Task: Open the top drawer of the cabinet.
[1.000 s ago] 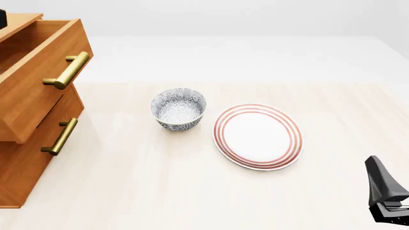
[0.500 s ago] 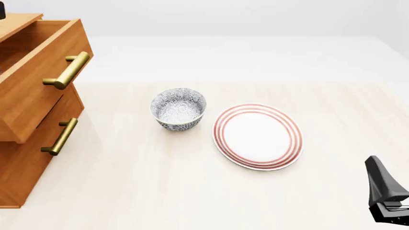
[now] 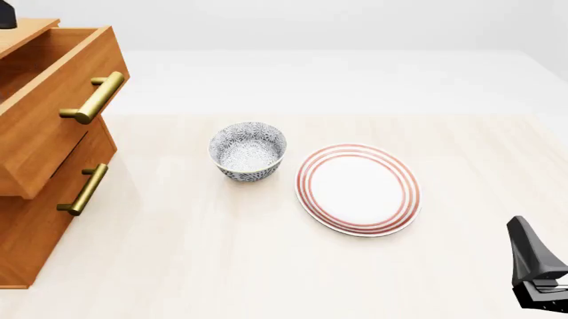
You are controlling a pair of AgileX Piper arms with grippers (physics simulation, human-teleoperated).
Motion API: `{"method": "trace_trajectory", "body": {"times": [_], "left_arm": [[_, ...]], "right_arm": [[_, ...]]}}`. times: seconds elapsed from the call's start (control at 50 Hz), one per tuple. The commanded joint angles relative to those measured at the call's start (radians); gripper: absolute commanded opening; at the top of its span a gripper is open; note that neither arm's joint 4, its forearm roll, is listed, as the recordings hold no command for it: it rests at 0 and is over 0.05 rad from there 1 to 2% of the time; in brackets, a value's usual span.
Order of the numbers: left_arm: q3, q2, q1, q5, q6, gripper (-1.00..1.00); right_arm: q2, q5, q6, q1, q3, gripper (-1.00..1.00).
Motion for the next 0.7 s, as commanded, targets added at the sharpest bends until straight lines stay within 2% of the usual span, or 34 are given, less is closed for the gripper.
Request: {"method": "trace_trajectory", "body": {"times": [0.02,0.7], "left_arm": [[0.024,0.021,-0.015,-0.023,-0.03,1.0],[0.147,0.05,-0.037,-0.133,-0.072,1.0]], "right_arm": [[0.0,-0.001,0.0,0.0,0.001,1.0],[0.0,-0.001,0.0,0.0,0.001,1.0]]}}
